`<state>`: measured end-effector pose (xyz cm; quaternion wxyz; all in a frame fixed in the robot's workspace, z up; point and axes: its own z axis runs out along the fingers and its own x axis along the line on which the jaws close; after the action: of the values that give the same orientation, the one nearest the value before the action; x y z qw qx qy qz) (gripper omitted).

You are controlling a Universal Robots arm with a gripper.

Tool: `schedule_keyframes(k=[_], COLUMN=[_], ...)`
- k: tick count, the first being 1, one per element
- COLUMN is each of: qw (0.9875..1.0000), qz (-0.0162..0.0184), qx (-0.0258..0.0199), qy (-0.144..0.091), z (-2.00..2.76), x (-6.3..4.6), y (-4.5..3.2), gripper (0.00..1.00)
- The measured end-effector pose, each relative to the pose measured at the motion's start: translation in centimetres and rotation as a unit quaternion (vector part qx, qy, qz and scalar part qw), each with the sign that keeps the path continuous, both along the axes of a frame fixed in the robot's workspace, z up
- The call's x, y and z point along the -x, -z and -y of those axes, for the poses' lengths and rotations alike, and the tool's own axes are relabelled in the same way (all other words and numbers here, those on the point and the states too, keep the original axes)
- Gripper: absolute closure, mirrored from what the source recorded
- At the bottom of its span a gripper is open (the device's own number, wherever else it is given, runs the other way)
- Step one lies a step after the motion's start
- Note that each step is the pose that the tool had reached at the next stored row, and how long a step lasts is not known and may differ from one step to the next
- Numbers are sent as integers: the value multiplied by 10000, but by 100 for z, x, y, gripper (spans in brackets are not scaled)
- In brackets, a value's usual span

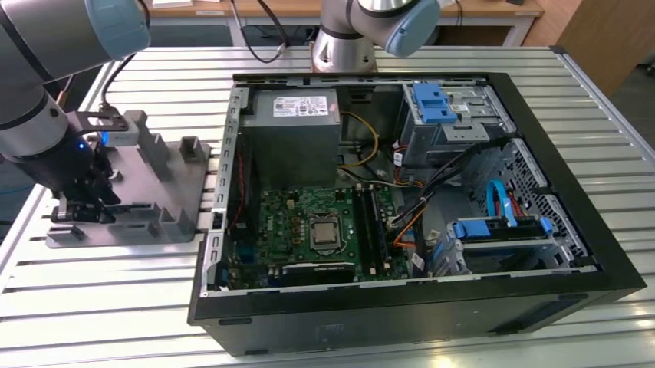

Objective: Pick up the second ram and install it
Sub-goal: 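Pick up the second ram and move it above second insertion slot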

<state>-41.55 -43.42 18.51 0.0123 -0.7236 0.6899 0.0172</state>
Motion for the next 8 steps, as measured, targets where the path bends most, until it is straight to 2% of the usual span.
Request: schedule_keyframes(k=[8], qw=[10000], qz=[0], qx=[1], qy=[1], z=[-1], x=[0], y=[0], gripper=[60])
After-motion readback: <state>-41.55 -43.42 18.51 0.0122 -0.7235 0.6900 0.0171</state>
